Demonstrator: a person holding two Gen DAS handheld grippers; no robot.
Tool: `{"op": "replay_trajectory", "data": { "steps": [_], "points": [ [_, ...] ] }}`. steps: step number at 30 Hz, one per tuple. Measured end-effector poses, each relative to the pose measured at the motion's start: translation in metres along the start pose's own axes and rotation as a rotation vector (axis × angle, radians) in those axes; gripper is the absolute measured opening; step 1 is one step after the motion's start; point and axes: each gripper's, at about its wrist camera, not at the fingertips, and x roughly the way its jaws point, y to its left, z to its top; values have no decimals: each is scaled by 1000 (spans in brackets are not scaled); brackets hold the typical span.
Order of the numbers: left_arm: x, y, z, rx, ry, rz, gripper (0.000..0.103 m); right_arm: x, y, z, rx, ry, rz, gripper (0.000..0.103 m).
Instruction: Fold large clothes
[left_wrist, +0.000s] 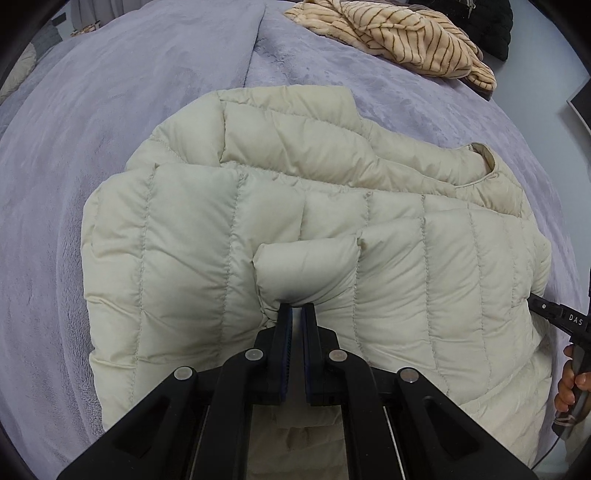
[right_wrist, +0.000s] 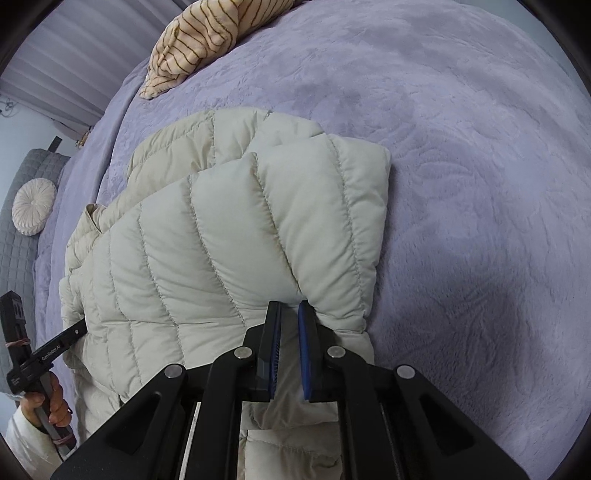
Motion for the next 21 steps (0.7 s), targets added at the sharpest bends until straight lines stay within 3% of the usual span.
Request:
{"op": "replay_trajectory", "data": {
  "steps": [10,21],
  "points": [
    [-1,17,2,-26,4,-44,7,2,-5,1,6,13,15,8],
    [-37,36,-3,-34,-10,87,7,-14,-7,-1,30,27,-50,9]
  ]
}}
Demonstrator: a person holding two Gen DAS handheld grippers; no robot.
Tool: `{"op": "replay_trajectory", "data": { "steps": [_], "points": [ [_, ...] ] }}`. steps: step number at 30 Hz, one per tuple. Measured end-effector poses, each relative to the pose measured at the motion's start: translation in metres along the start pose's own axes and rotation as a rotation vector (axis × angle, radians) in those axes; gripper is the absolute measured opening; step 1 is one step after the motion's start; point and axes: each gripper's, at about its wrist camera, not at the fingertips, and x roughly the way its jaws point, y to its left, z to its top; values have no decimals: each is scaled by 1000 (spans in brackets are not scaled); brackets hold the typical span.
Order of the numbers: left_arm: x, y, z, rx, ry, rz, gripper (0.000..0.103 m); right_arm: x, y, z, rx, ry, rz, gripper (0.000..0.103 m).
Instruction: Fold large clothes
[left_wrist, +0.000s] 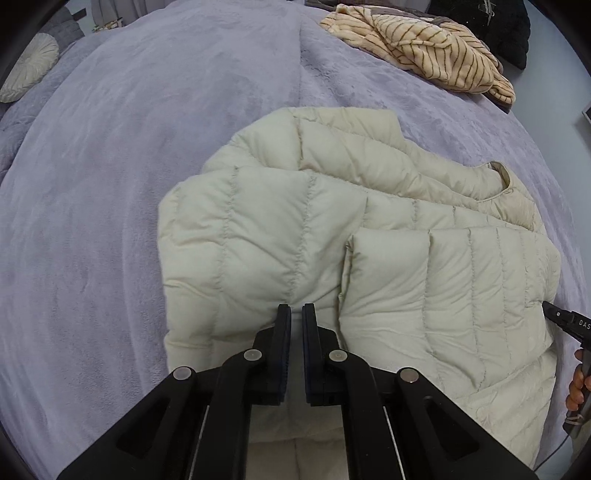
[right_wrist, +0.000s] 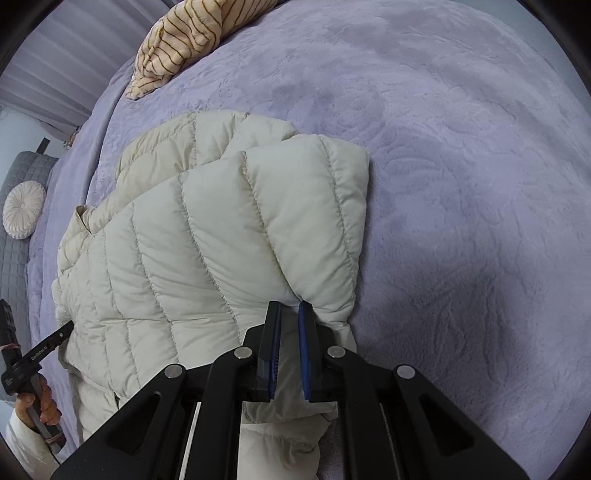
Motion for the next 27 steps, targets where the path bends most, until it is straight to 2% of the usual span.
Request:
{"op": "replay_trajectory", "data": {
  "steps": [1,5,9,14,16,20,21,23,24,27],
  "points": [
    [-6,2,-1,3,-6,9,7,-5,2,-1,1,-2,4,13],
    [-26,2,-6,18,-23,25,7,-30,16,-5,-35,-33,16,17],
    [-42,-7,-15,33,-10,24,7,-53,22,-12,-21,-52,30,47],
    [-65,-21,-36,40,1,32,7,-72,30,-36,-13,-19,43,50],
    [-73,-24,-45,47,7,50,7,-80,32,-49,-9,-3,44,70],
    [-86,-30,-59,50,9,56,7,-93,33,-75,7,19,48,75],
    [-88,-30,-62,41,14,57,10,-95,32,-80,14,27,53,80],
    [-93,-30,-68,25,17,73,74,-101,31,-90,23,34,60,81],
    [-96,-31,-71,16,7,106,101,-104,31,-94,25,37,63,81],
    [-102,-36,-83,23,-10,119,102,-111,29,-106,14,52,50,81]
  ]
}}
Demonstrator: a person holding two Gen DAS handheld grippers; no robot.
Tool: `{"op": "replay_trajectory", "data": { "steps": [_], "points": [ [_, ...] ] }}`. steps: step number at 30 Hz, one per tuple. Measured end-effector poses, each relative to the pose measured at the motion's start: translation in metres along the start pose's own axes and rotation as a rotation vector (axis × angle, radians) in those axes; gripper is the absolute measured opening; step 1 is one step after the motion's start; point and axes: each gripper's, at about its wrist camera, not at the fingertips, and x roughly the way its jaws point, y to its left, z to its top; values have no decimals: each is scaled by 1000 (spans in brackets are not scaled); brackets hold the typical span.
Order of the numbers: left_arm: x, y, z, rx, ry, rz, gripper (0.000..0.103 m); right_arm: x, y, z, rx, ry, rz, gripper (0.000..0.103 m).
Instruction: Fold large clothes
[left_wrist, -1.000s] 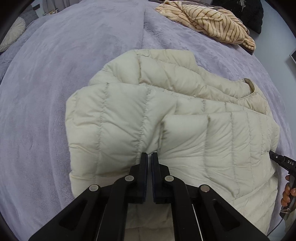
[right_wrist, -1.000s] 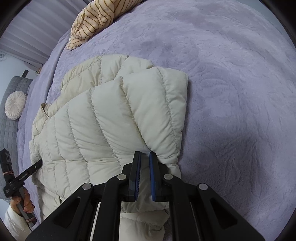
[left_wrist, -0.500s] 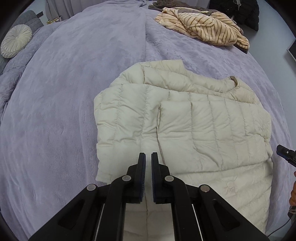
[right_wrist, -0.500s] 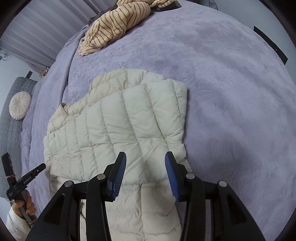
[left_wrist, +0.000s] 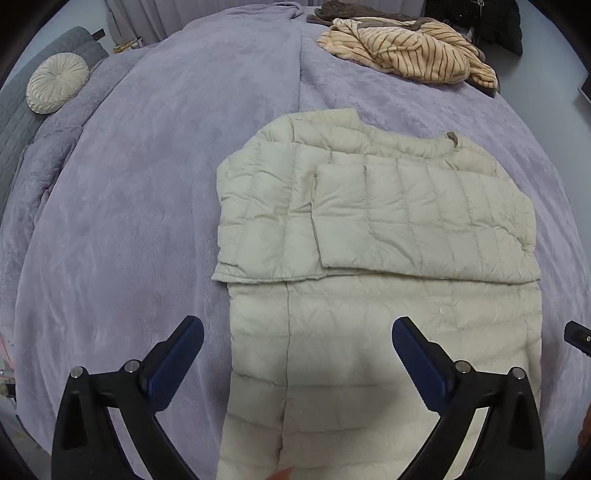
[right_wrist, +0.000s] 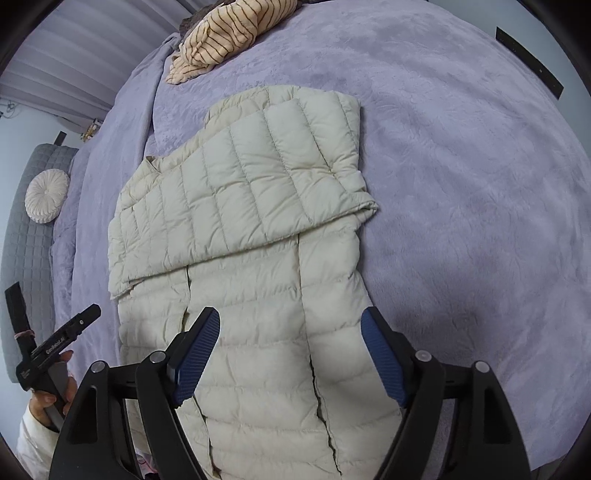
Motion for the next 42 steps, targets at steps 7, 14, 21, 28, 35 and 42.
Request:
{"op": "replay_trajectory", "data": {
  "steps": [7,14,21,28,35,42],
  "points": [
    [-19,0,-21,-41,22,55,102,-19,-7,-15,-24,-6,-2,100],
    [-31,16,-61,-81,76,20,102,-25,-23,-30,-42,57,94,103],
    [-24,59,-117,-153,180,-75,102,-9,-58,-58,2,203,184,103],
    [11,82,-156,-92,269,-165,102,13,-94,-107,134,256,195,103],
    [38,86,-172,-69,317,-309,102,29,-107,-148,226,251,262,103],
    [32,69,-171,-16,293,-409,89,35,-98,-159,292,206,403,103]
  ]
}}
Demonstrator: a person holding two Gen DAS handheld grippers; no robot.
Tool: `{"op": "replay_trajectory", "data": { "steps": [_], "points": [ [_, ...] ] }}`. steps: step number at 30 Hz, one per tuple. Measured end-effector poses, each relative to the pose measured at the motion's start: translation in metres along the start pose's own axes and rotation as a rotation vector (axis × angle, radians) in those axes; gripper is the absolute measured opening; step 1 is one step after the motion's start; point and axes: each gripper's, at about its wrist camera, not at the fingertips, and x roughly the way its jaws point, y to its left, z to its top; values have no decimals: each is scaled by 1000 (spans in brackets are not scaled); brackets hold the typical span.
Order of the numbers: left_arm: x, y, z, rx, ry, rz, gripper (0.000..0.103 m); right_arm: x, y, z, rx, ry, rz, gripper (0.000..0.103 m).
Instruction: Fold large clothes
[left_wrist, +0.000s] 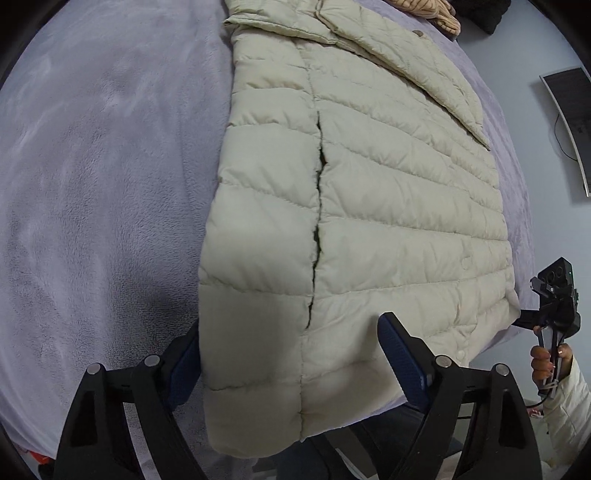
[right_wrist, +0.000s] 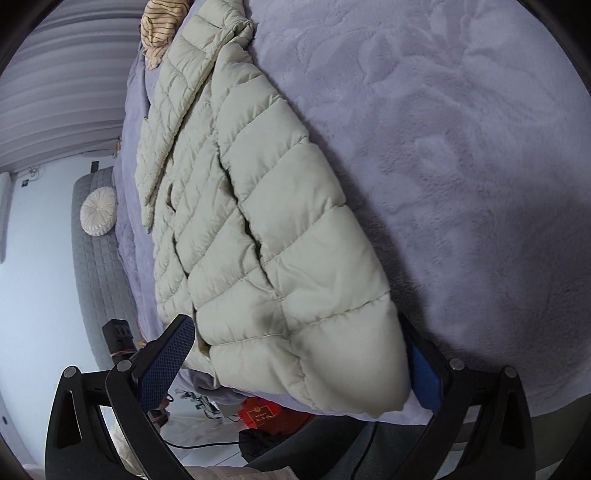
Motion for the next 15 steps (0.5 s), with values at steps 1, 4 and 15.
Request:
{"op": "replay_trajectory", "data": {
  "steps": [1,4,15],
  "points": [
    [0,-2,0,6,1,-20,89,3,2,-1,2,-2,23,103],
    [2,-9,1,29,11,-38,78,13,6,-5,12,-3,72,103],
    [-22,-9,-2,81,27,-197,10,21,12,-25,91,-60,99,17]
  ]
}}
